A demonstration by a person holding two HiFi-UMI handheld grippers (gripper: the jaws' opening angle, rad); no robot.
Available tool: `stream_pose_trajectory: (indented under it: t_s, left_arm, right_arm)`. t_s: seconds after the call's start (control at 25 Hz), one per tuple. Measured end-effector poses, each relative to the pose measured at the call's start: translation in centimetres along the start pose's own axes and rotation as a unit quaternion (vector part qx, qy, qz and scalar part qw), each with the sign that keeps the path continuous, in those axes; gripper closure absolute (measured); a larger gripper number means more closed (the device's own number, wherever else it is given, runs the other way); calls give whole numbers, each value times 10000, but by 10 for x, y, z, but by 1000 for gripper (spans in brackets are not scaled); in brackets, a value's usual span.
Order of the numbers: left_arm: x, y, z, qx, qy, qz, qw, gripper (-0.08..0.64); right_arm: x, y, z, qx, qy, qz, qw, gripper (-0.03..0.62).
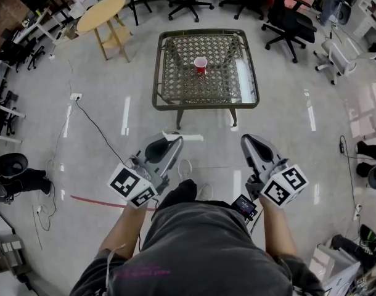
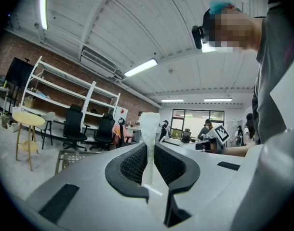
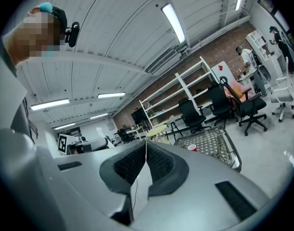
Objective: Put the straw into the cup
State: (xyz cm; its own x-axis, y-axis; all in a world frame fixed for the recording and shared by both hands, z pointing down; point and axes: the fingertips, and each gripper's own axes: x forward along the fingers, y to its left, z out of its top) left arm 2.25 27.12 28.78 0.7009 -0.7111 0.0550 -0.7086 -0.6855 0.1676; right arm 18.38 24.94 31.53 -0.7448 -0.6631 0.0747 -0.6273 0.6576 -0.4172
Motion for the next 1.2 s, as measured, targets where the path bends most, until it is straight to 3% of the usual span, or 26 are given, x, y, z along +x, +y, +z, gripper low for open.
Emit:
stream_pose_trajectory:
  t_s: [0.48, 1.2]
  left_arm:
    - [24, 29, -1, -41, 43, -141, 9999, 509]
    - [41, 115, 5, -237, 39, -260, 9994, 509]
  right_arm:
    - [24, -20, 1, 42, 78, -188, 9998, 577]
    - [111, -29, 14, -37, 208, -311, 9993, 577]
